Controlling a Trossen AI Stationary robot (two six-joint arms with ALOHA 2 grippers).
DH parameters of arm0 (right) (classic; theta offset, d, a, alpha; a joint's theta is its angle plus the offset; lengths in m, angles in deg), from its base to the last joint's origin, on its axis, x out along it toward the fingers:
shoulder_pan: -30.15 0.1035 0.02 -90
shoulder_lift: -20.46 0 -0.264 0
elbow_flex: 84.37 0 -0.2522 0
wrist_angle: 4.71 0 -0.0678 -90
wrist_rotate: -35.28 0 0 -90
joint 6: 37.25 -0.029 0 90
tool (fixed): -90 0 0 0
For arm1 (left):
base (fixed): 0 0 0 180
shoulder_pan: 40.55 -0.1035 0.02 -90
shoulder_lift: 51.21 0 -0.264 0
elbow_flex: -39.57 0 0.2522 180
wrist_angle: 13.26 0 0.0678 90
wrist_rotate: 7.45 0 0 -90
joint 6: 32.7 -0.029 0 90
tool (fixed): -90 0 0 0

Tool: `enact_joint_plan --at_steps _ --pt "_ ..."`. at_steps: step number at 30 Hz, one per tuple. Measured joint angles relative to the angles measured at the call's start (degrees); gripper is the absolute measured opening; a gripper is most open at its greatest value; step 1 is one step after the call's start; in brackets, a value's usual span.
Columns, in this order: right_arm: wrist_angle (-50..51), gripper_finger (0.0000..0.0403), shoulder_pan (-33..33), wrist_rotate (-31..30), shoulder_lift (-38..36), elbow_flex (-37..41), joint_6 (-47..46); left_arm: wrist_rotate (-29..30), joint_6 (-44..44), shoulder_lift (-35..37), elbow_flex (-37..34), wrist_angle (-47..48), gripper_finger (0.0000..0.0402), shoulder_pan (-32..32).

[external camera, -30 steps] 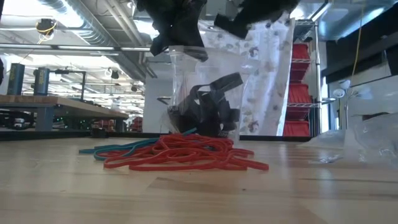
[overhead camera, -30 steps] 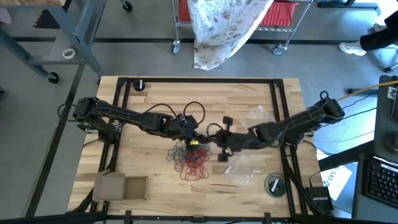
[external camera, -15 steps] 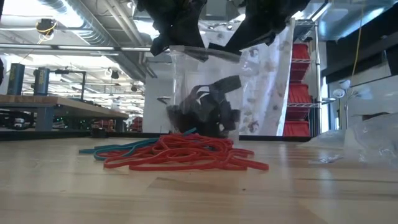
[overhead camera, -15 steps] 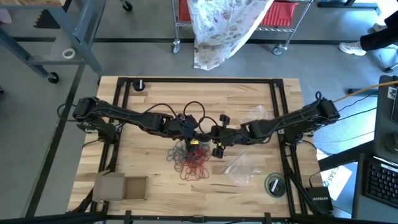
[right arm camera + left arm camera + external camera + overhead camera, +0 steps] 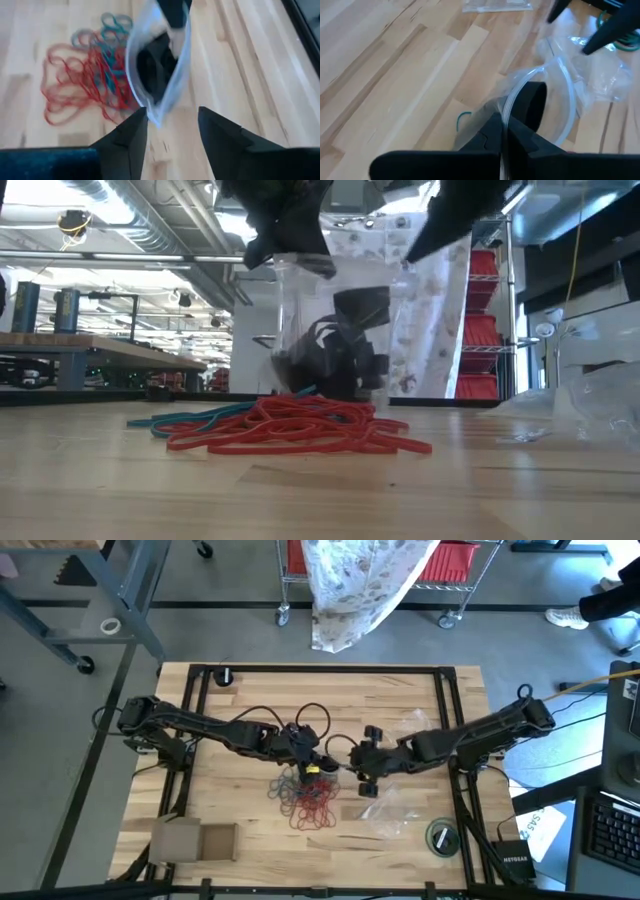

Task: Sort rubber bands
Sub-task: Close the transparent zip lock bag

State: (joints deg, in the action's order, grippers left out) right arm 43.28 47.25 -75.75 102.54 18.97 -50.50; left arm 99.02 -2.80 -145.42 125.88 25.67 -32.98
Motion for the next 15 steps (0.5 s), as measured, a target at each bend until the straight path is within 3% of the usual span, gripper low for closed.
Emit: enact_joint_plan --at_steps 5,9,12,15 --pt "-9.2 0.0170 0.1 -0.5 1.5 2.0 0.4 -0.4 -0.7 0.0 0.0 -2.4 0.0000 0.3" --pt "-10.5 0.0166 -0.3 -4.7 2.0 2.0 1.2 -0.9 -0.8 0.0 0.0 -2.3 0.0000 0.3" --pt "-10.1 0.0139 -0.8 -6.1 3.0 2.1 1.3 -0.9 -1.1 0.0 0.0 -2.3 0.0000 0.3" --pt "-10.1 0.0084 -0.7 -5.3 4.4 2.1 1.7 -1.0 -1.6 0.0 0.0 -2.2 0.0000 0.3"
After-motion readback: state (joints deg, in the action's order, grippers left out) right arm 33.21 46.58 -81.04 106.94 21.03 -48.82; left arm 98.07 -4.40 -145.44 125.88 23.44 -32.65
